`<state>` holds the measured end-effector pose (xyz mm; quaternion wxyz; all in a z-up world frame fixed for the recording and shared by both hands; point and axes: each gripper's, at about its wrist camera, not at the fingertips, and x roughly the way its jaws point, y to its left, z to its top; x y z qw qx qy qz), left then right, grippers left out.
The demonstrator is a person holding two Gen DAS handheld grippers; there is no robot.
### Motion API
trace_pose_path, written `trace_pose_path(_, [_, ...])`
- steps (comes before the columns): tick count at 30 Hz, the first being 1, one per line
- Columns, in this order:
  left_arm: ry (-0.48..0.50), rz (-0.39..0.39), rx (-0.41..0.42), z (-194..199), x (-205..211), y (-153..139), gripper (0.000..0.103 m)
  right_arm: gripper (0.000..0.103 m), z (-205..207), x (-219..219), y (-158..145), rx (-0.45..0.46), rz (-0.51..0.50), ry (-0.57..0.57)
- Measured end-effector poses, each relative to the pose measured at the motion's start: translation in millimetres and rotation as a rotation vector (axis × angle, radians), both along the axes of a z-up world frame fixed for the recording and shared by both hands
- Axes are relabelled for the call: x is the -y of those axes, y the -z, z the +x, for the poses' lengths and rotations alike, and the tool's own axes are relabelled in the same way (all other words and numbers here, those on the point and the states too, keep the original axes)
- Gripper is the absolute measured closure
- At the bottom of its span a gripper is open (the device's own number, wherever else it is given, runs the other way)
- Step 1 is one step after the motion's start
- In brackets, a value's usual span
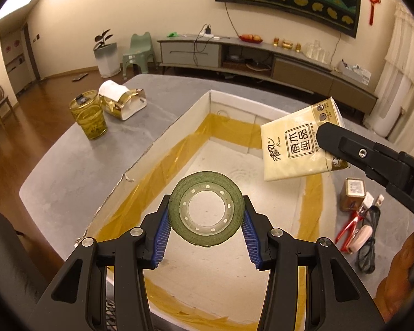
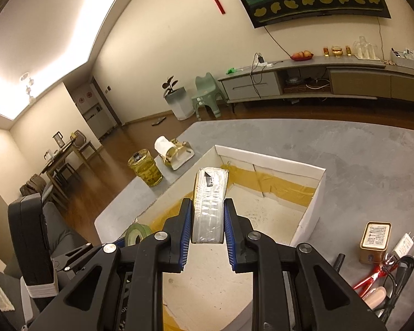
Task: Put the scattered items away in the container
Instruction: 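Carry the tape roll and tissue pack over the yellow-lined box with both tools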
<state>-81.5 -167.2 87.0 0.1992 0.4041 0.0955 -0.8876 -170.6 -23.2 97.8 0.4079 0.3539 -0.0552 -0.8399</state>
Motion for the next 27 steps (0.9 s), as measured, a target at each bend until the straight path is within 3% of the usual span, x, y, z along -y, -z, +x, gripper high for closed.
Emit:
trace_pose_path(15, [0.028, 0.035, 0.07, -9, 17, 20, 0.053, 0.079, -3, 37, 14, 0.017, 0.123, -0.012])
trace_pose_path(27, [0.128, 0.081, 0.11, -10, 12, 23, 0.053, 0.079, -4, 63, 13, 0.026, 0.194, -0.005])
